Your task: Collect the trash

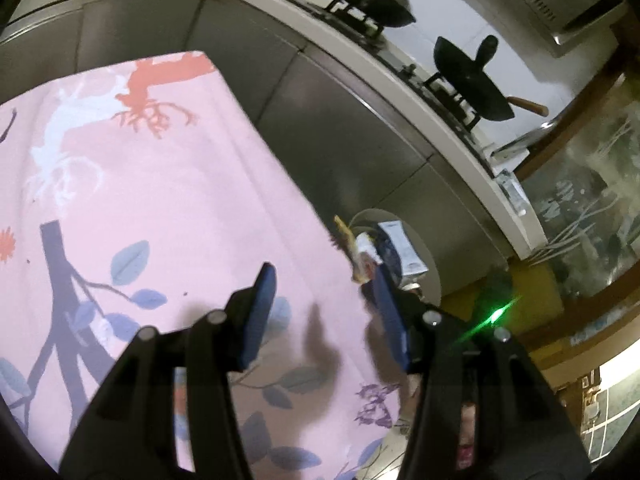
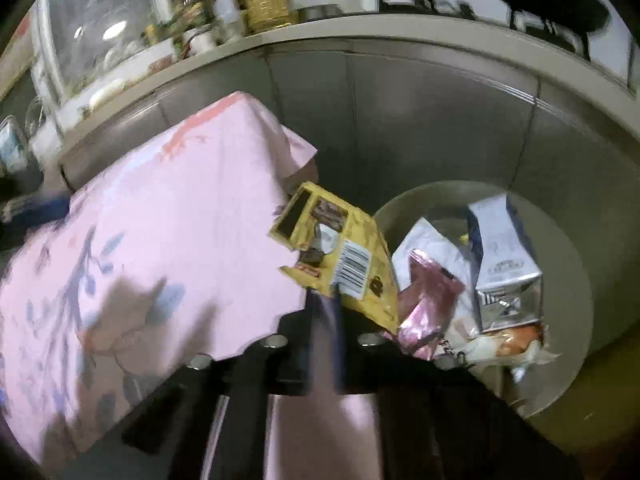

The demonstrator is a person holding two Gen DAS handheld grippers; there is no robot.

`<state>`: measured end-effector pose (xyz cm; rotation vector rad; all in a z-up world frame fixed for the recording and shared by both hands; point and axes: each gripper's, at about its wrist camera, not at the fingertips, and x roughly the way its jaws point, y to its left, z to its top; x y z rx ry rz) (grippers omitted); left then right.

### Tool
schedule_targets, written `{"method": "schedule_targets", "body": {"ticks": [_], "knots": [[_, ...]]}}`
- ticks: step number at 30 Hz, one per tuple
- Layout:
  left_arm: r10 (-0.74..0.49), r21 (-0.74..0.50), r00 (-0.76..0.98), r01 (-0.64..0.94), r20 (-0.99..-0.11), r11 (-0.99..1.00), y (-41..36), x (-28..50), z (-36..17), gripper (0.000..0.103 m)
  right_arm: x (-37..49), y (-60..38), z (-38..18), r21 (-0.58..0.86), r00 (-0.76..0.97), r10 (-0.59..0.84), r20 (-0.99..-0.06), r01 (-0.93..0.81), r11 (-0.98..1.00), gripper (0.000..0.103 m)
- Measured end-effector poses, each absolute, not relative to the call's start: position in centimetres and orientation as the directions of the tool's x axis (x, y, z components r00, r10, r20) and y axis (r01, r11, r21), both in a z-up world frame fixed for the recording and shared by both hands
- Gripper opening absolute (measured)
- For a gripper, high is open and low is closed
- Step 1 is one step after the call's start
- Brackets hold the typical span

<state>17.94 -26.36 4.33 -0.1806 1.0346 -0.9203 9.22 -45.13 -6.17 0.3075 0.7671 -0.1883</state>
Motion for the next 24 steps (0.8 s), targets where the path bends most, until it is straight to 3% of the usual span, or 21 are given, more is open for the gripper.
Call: {"method": "schedule_targets", "body": {"ticks": [10, 19, 20, 21, 22, 24], "knots": [[-0.721, -0.524, 0.103, 0.617, -0.685, 0.586, -29.7, 17.2, 2.2, 0.049, 4.3, -50.1, -2.5, 0.257, 0.751, -0.159, -0.641, 0.405, 0.877, 0.0], [-0.663, -0.47, 0.068, 0.653, -0.745, 0.594, -34.7, 18.8, 0.9, 0.05, 6.8, -49.8, -3.8, 0.52, 0.768, 0.142, -0.624, 0.272, 0.81, 0.002], [-0.656, -0.456, 0.066, 0.666, -0.752, 0.59, -35.4, 19.3, 1.0, 0.056, 6.6, -50.3, -3.9, 0.568, 0.785, 0.178, -0.594, 0.252, 0.783, 0.005], [-0.639, -0.431, 0.065, 0.685, -0.766, 0.587, -36.7, 20.1, 1.0, 0.072, 6.2, -50.6, -3.9, 0.59, 0.796, 0.188, -0.575, 0.244, 0.769, 0.019], [-0.62, -0.408, 0.065, 0.699, -0.782, 0.587, -38.1, 21.0, 0.9, 0.078, 5.6, -51.0, -3.9, 0.617, 0.81, 0.196, -0.552, 0.238, 0.751, 0.044], [-0.592, -0.381, 0.036, 0.733, -0.805, 0.564, -40.4, 22.7, 0.5, 0.078, 4.2, -51.9, -4.0, 0.667, 0.842, 0.2, -0.501, 0.229, 0.709, 0.06]]}}
